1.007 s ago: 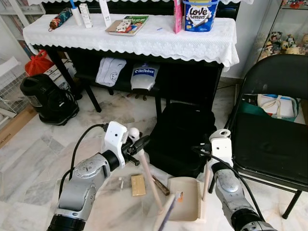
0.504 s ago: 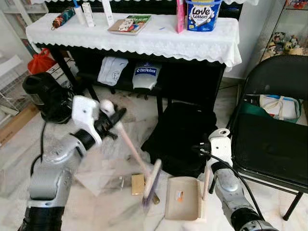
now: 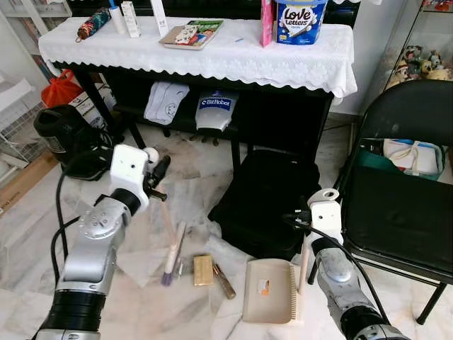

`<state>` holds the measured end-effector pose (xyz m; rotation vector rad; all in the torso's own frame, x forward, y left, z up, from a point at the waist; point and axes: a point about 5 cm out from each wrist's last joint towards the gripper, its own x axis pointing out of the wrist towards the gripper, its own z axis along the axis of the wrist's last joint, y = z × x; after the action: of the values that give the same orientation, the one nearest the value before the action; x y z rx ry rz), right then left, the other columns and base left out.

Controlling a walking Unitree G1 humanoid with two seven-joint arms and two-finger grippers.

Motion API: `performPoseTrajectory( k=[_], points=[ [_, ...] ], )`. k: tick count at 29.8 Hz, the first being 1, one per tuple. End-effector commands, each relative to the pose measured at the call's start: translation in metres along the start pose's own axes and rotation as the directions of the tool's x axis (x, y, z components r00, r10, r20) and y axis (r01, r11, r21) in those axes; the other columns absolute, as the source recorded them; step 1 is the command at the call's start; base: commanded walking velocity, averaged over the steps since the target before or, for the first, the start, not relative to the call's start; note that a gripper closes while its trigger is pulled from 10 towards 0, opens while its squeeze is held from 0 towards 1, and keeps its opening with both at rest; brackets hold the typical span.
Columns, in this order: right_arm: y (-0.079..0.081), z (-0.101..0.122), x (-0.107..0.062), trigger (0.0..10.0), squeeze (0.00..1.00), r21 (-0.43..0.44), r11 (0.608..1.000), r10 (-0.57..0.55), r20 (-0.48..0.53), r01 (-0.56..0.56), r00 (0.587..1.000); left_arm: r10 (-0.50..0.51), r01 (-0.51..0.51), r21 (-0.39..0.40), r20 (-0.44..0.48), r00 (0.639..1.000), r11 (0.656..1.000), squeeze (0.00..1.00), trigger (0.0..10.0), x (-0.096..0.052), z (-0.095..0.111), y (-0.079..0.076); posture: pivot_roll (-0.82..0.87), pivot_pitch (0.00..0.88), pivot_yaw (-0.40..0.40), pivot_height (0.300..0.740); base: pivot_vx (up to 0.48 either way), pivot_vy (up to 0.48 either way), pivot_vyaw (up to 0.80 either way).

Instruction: Sweep floor

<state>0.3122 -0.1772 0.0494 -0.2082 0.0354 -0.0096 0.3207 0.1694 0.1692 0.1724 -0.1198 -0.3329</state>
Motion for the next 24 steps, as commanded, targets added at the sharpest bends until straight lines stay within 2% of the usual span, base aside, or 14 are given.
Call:
performPoseTrajectory(
  k=[1, 5, 7, 11, 12, 17, 22, 24],
  points=[
    [0.003, 0.000, -0.002, 10.0, 0.00, 0.006, 1.000, 0.011, 0.009, -0.011, 1.000, -0.024, 0.024, 0.009, 0.013, 1.000, 1.000, 0.00, 10.0, 0.006, -0.002, -0.008, 0.05, 0.125, 0.098, 0.740, 0.000, 0.000, 0.00],
    [0.003, -0.002, -0.004, 10.0, 0.00, 0.006, 1.000, 0.011, 0.010, -0.011, 1.000, -0.044, 0.044, -0.004, -0.007, 0.999, 0.999, 0.00, 10.0, 0.010, -0.011, -0.016, 0.04, 0.135, 0.100, 0.740, 0.000, 0.000, 0.00],
    [0.002, -0.003, -0.006, 10.0, 0.00, 0.006, 1.000, 0.010, 0.010, -0.010, 1.000, -0.090, 0.091, 0.013, -0.043, 0.995, 0.996, 0.00, 10.0, 0.012, -0.022, -0.031, 0.04, 0.147, 0.104, 0.740, 0.000, 0.000, 0.00],
    [0.001, -0.004, -0.008, 10.0, 0.00, 0.006, 1.000, 0.008, 0.009, -0.008, 1.000, -0.143, 0.142, -0.014, -0.055, 0.988, 0.990, 0.00, 10.0, 0.012, -0.026, -0.046, 0.04, 0.156, 0.106, 0.740, 0.000, 0.000, 0.00],
    [0.001, -0.005, -0.008, 10.0, 0.00, 0.004, 1.000, 0.009, 0.009, -0.009, 1.000, -0.179, 0.178, -0.033, -0.063, 0.982, 0.984, 0.00, 10.0, 0.011, -0.028, -0.054, 0.04, 0.159, 0.106, 0.740, 0.000, 0.000, 0.00],
    [0.003, -0.005, -0.009, 10.0, 0.00, 0.005, 1.000, 0.013, 0.007, -0.013, 1.000, -0.286, 0.279, -0.084, -0.078, 0.955, 0.957, 0.00, 10.0, 0.006, -0.032, -0.077, 0.04, 0.163, 0.106, 0.740, 0.000, 0.000, 0.00],
    [0.003, -0.005, -0.009, 10.0, 0.00, 0.006, 1.000, 0.014, 0.008, -0.014, 1.000, -0.326, 0.315, -0.135, -0.069, 0.943, 0.939, 0.00, 10.0, 0.002, -0.031, -0.088, 0.05, 0.164, 0.107, 0.740, 0.000, 0.000, 0.00],
    [0.003, -0.005, -0.008, 10.0, 0.00, 0.006, 1.000, 0.012, 0.007, -0.012, 1.000, -0.365, 0.349, -0.174, -0.076, 0.928, 0.921, 0.00, 10.0, -0.002, -0.030, -0.096, 0.05, 0.163, 0.107, 0.740, 0.000, 0.000, 0.00]
  ],
)
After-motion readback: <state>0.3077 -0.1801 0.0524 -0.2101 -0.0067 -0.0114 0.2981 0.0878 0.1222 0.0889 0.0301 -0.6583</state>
